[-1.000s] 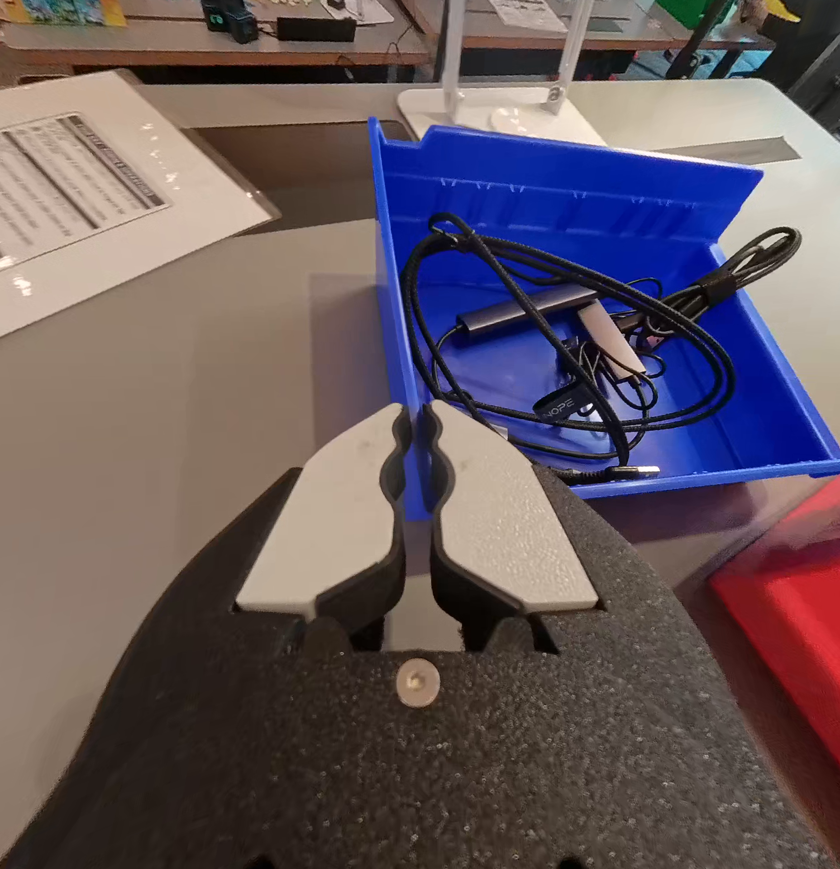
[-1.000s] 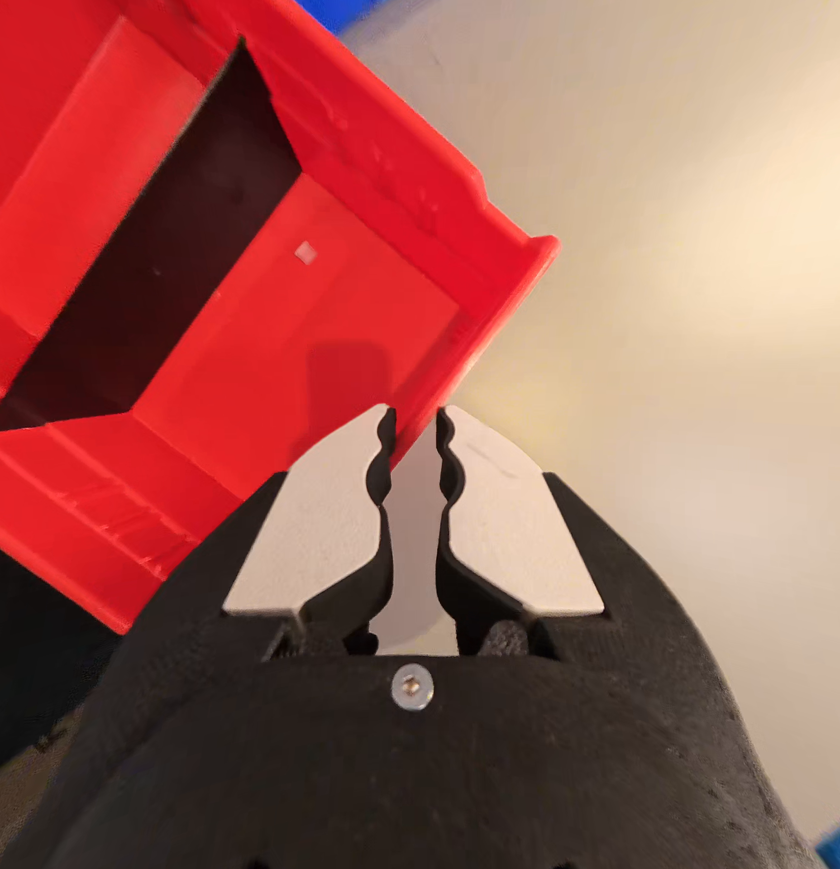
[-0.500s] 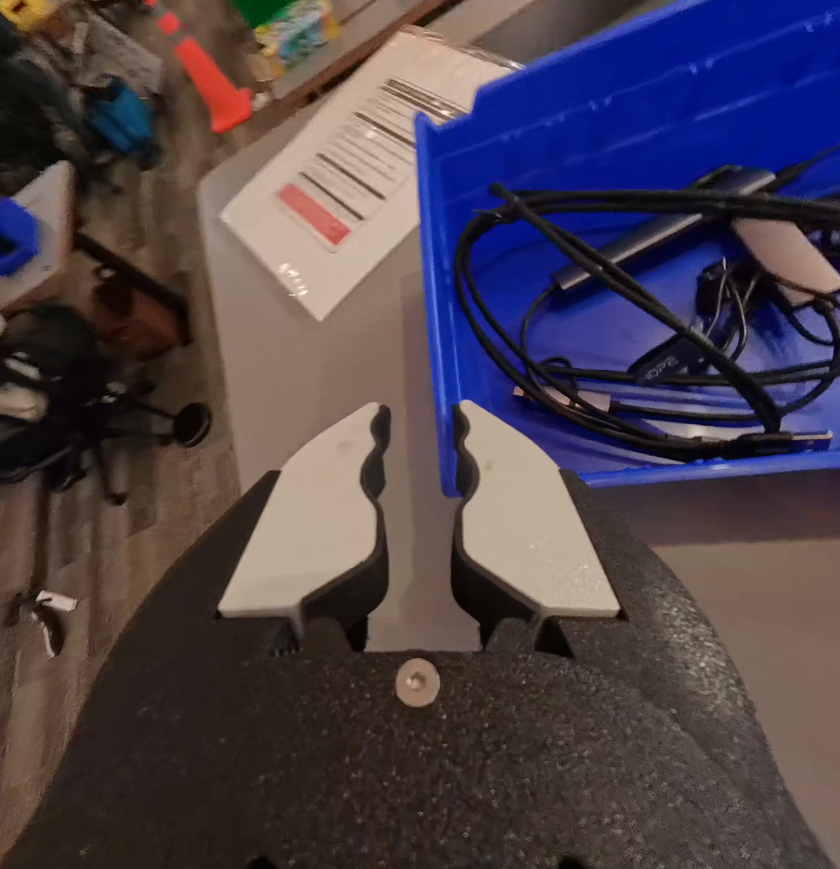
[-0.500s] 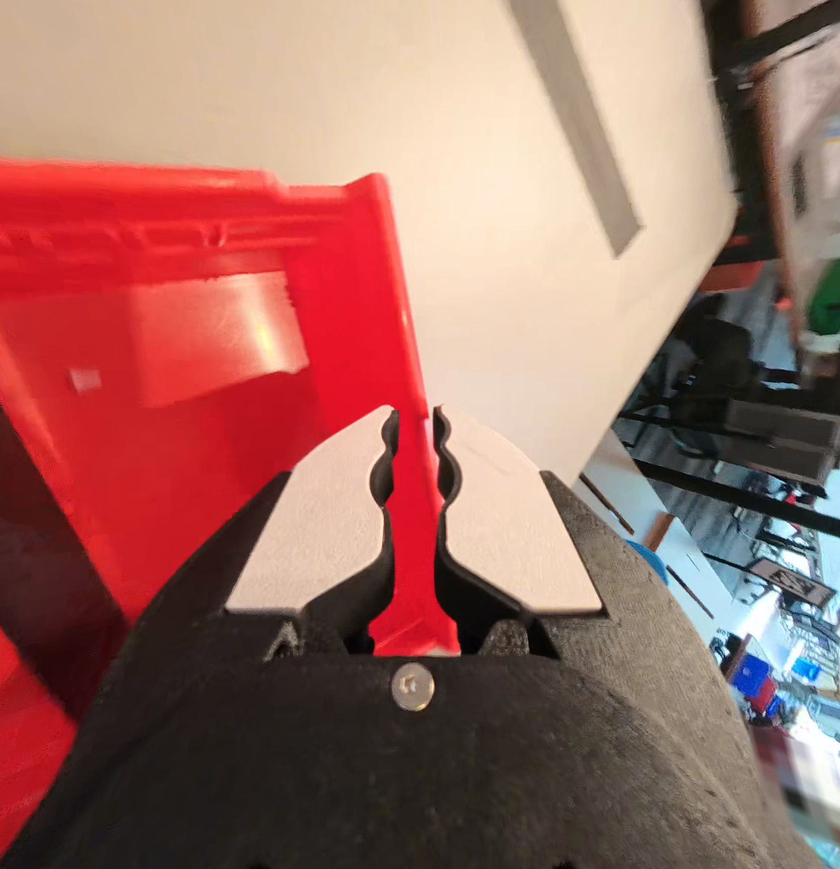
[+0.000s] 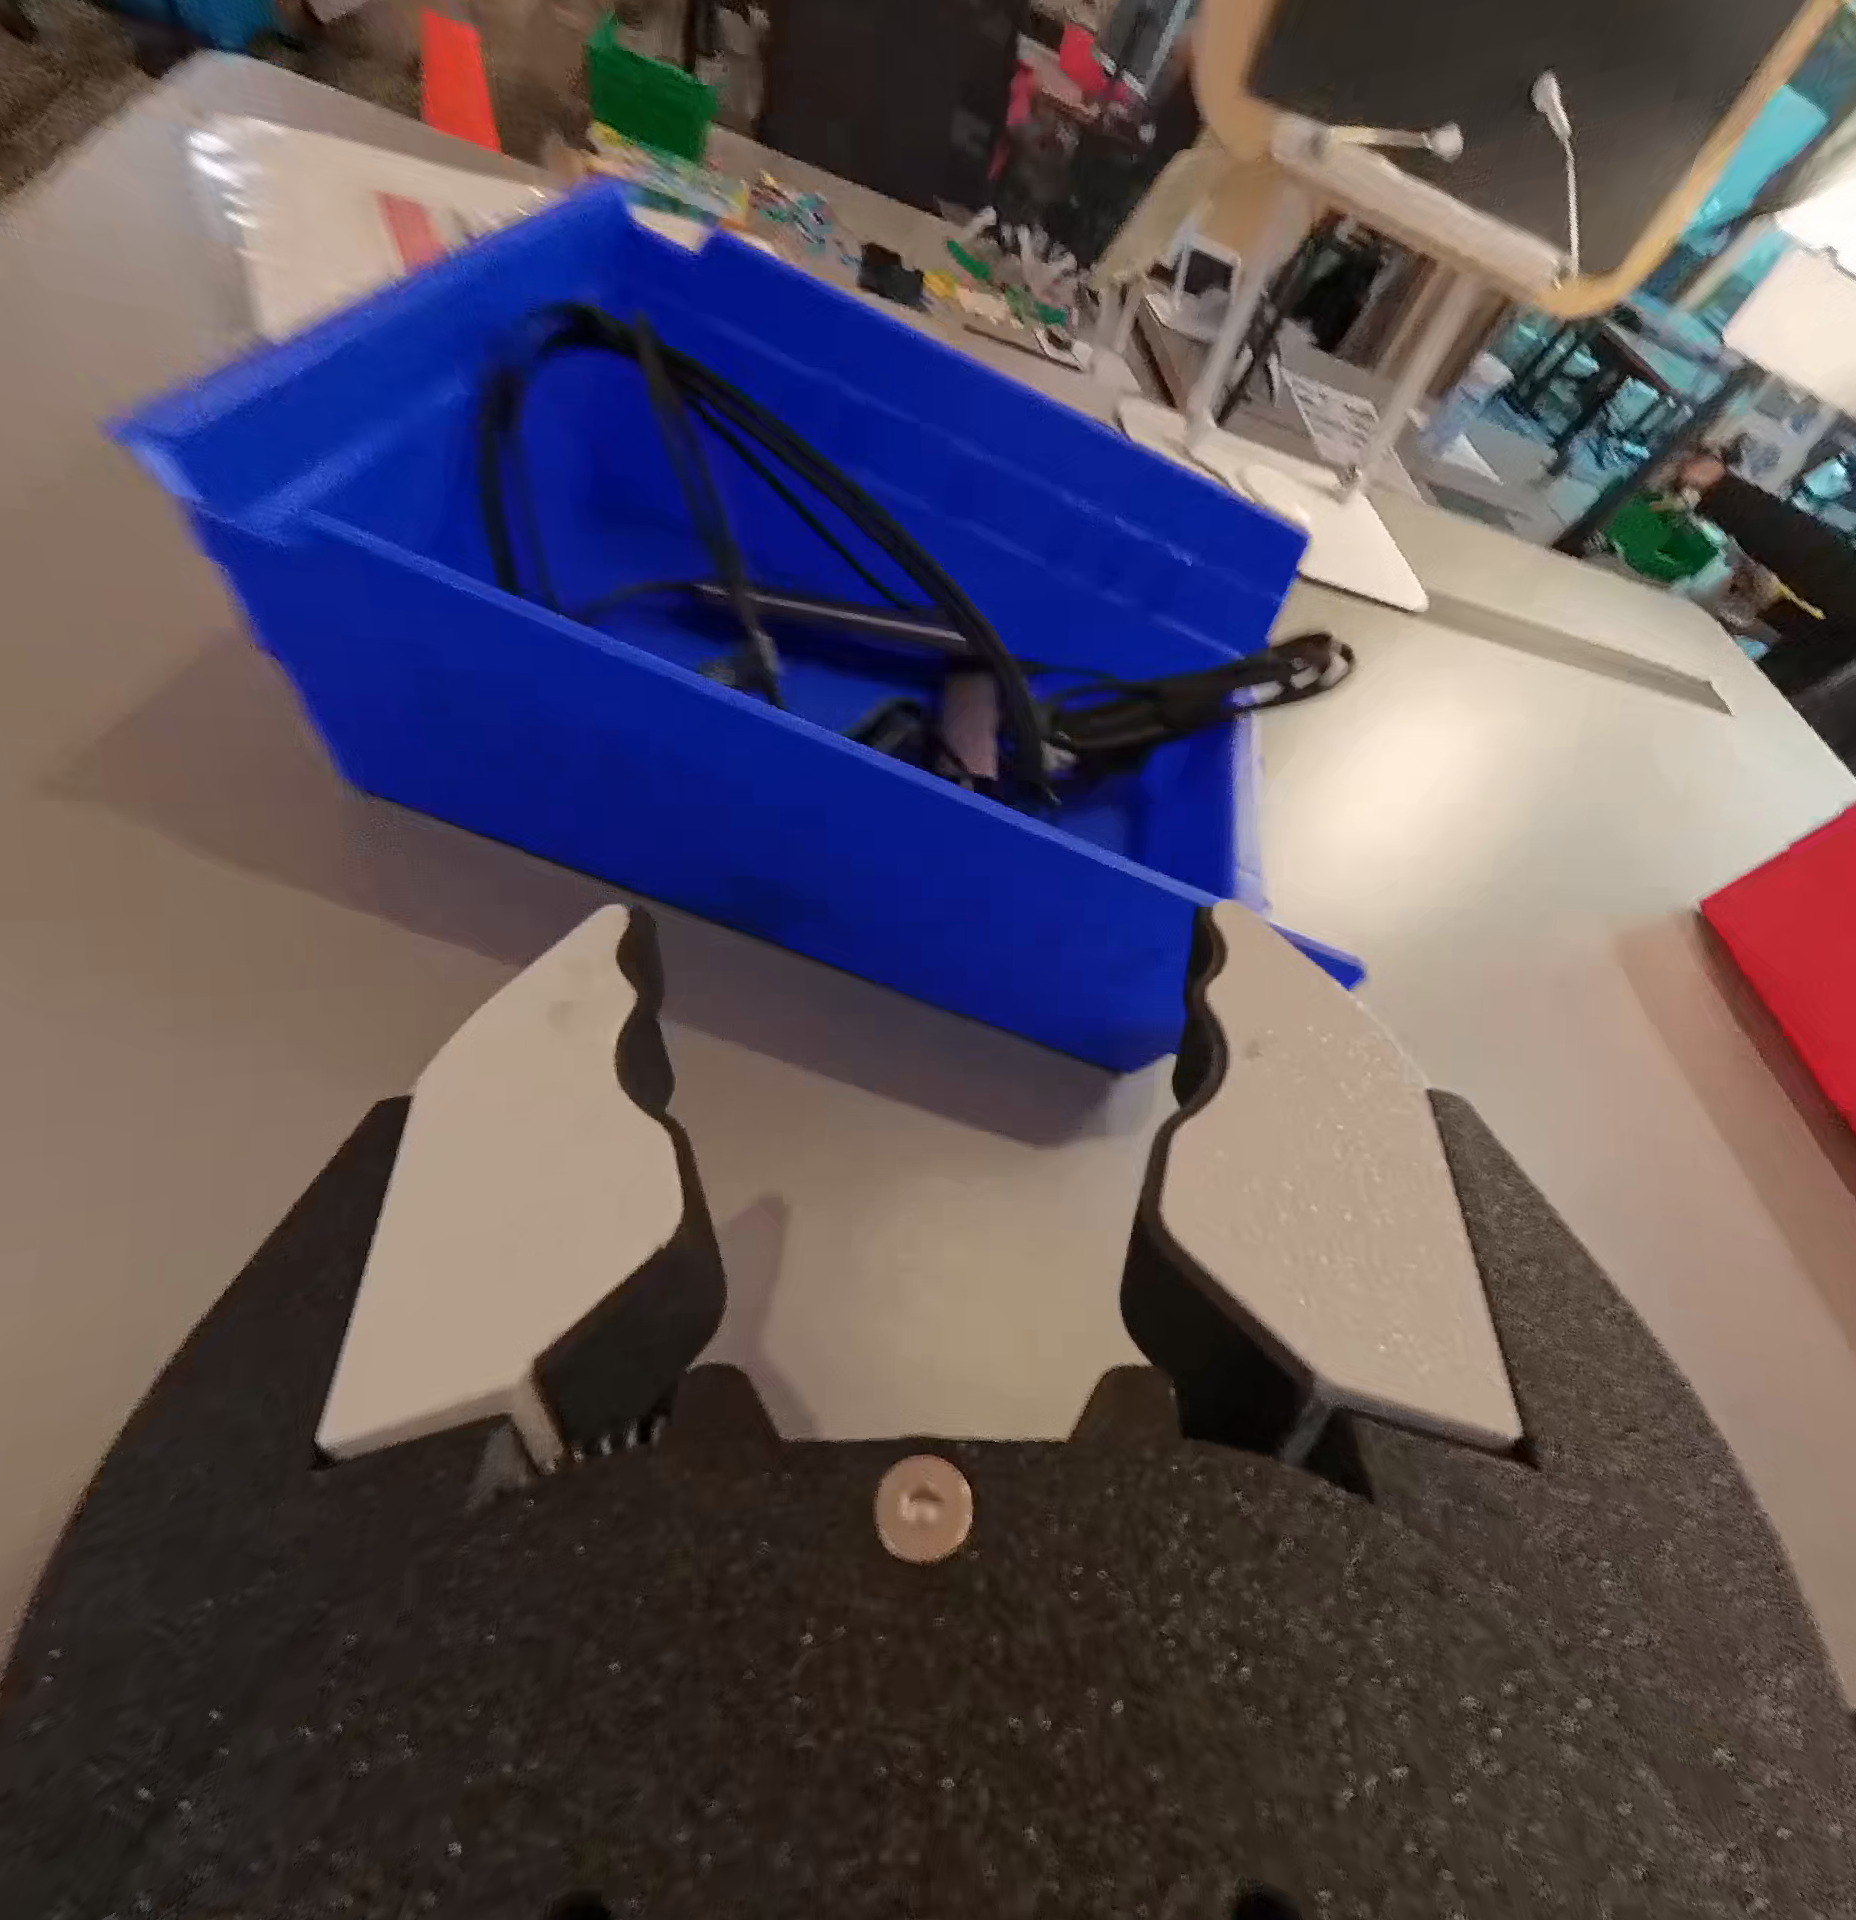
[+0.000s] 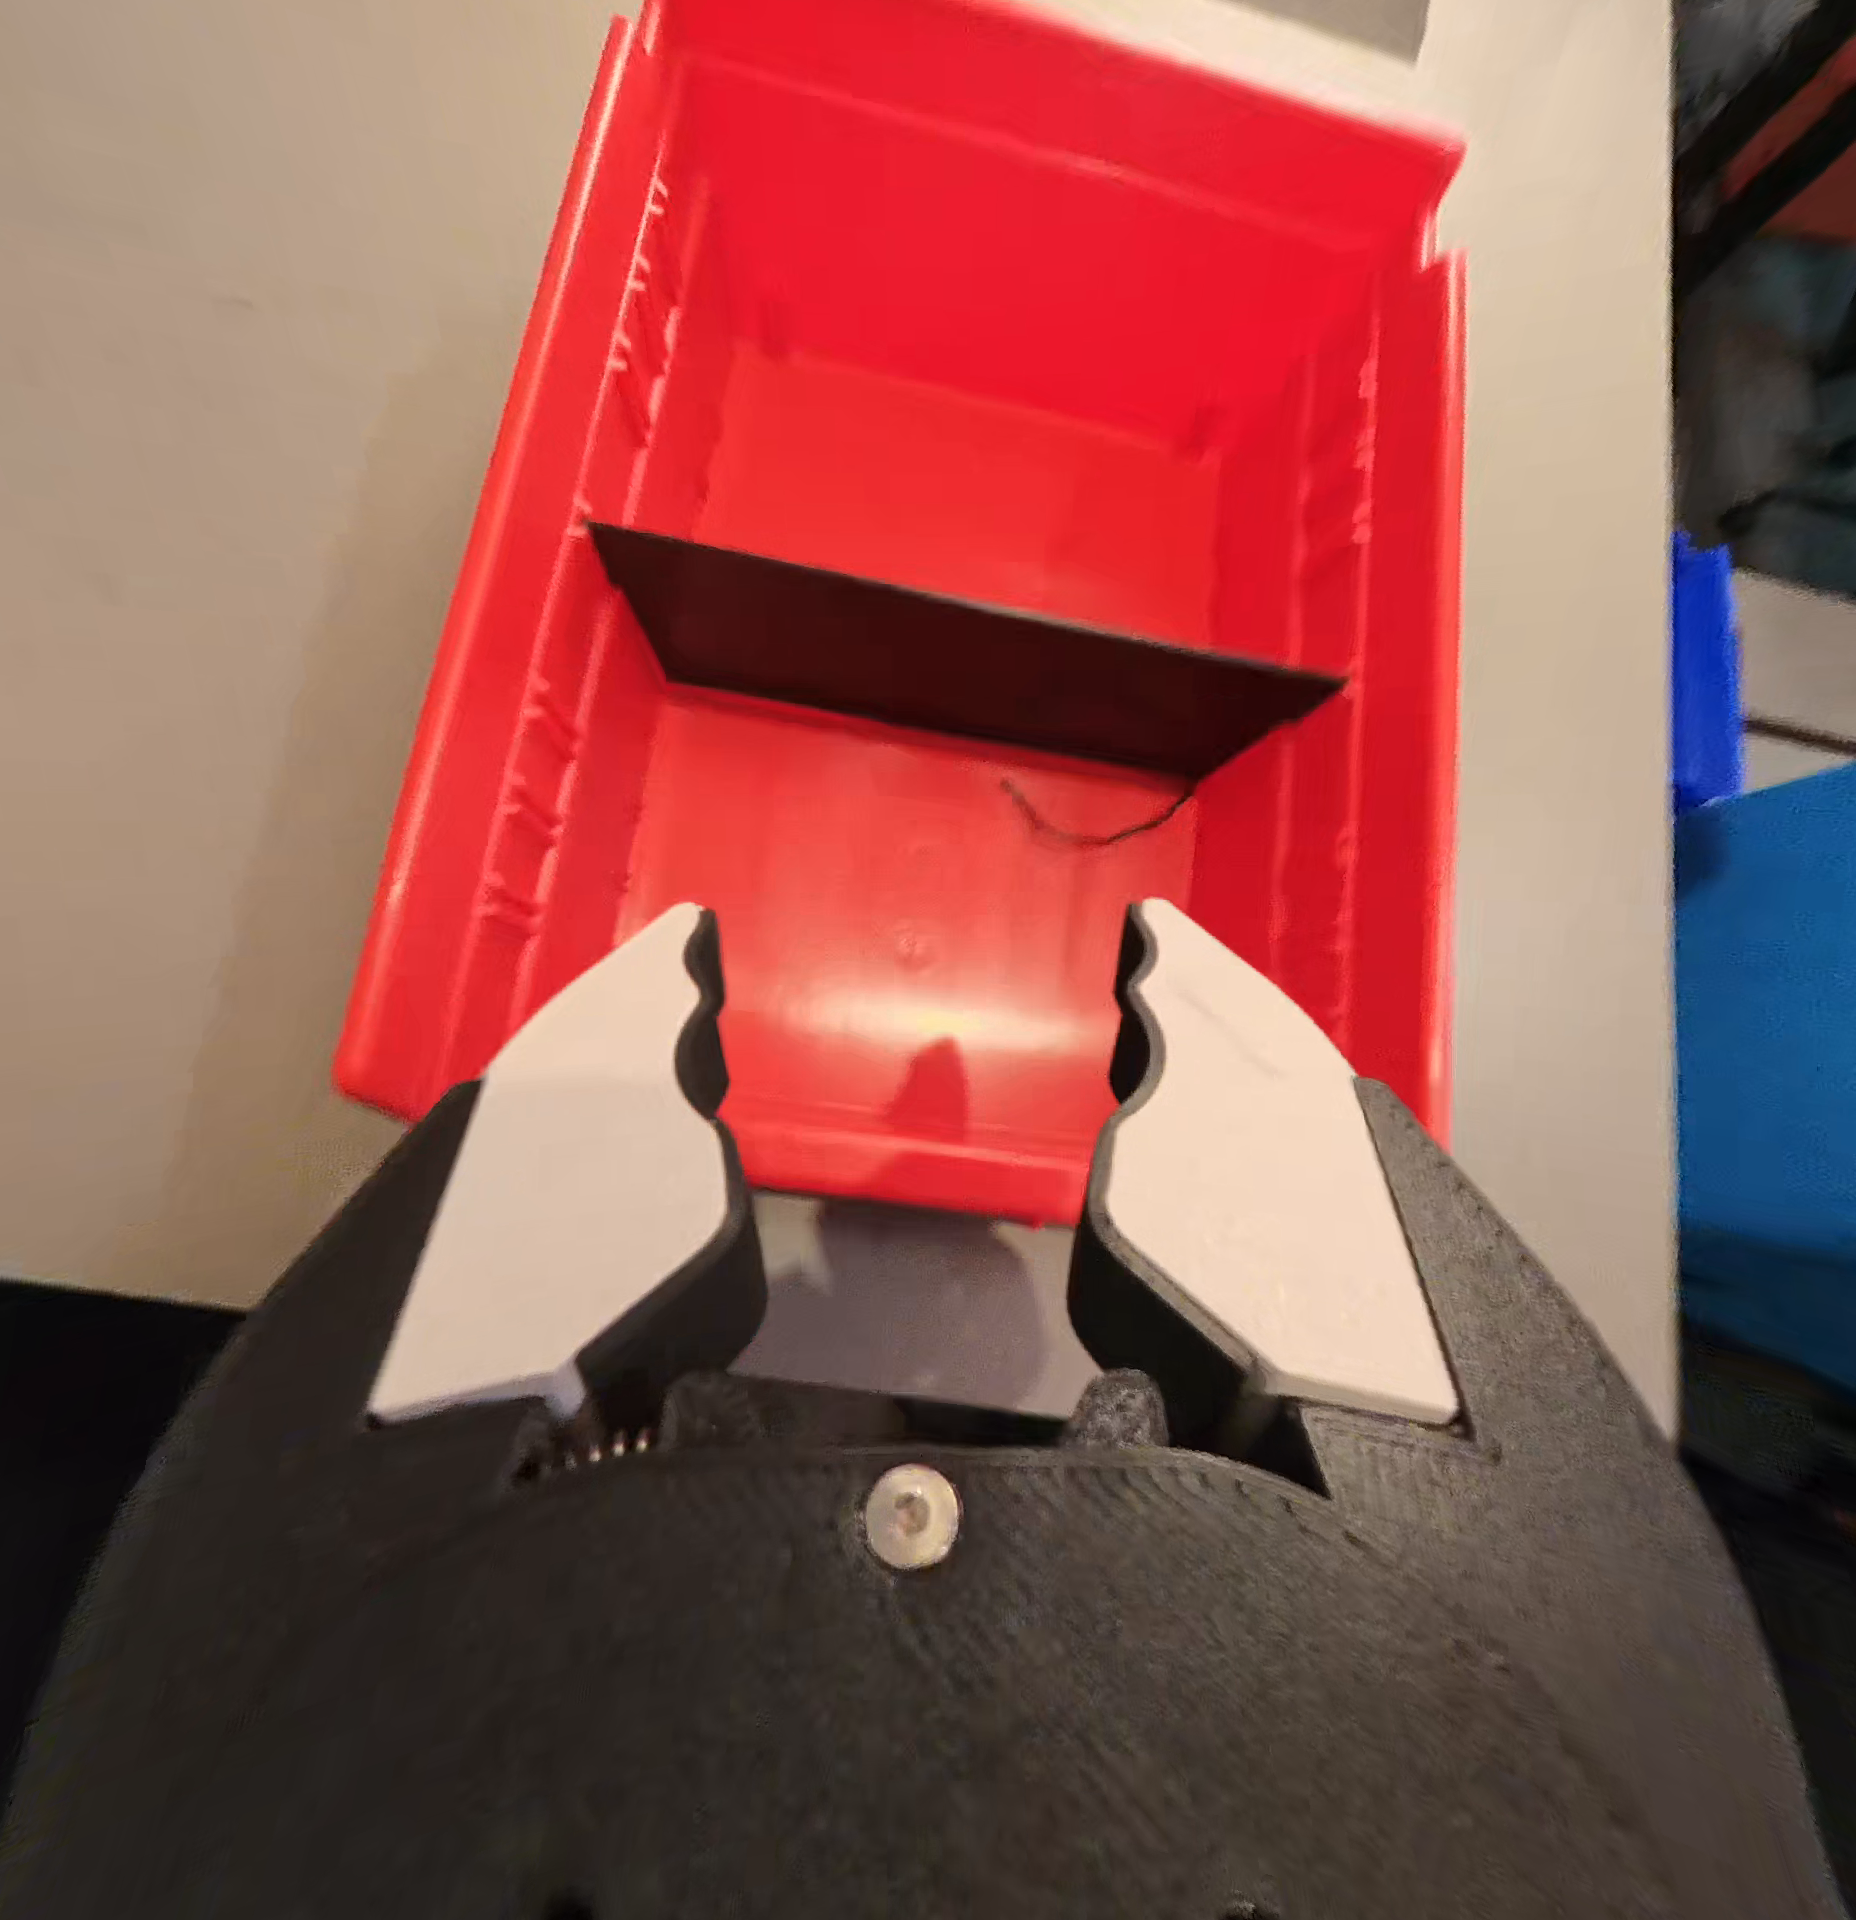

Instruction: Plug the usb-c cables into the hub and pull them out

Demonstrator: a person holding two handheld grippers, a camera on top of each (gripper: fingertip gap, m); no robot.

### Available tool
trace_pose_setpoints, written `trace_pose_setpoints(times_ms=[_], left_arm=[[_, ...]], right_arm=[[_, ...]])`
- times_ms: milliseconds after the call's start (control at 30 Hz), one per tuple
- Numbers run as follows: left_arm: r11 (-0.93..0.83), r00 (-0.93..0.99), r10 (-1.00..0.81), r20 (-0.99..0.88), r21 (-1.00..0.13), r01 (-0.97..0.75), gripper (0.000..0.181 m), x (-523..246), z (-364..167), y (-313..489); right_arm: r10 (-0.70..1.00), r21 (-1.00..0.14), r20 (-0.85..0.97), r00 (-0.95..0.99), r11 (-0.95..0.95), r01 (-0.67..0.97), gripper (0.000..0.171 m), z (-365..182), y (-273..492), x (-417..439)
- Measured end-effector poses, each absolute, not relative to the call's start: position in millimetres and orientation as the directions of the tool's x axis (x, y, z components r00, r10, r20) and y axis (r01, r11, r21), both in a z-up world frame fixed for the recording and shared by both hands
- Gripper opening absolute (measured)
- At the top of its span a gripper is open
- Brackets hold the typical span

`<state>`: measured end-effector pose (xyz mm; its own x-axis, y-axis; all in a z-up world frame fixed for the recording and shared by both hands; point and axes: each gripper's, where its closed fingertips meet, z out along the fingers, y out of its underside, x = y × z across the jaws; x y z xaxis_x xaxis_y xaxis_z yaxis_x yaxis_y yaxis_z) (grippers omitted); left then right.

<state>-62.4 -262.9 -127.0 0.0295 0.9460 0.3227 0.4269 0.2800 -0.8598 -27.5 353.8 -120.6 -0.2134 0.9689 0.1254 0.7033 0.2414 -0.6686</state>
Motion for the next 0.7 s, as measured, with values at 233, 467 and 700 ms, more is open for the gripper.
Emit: trace_pose_setpoints(times_ms=[233, 467, 700], left_arm=[[0.233, 0.054, 0.952, 0.301, -0.827, 0.512, 0.115, -92, -151, -196], [0.09, -0.057, 0.996, 0.071, -0.874, 0.478, 0.106, -111, -165, -186], [0.061, -0.091, 0.996, 0.023, -0.895, 0.441, 0.071, -101, -163, -210]], right_arm=[[0.968, -0.718, -0.025, -0.25, 0.157, 0.678, 0.088, -137, 327, -7], [0.943, -0.798, -0.046, -0.331, 0.164, 0.58, 0.081, -137, 274, -1], [0.907, -0.81, 0.03, -0.42, 0.268, 0.521, 0.083, -147, 219, 0]])
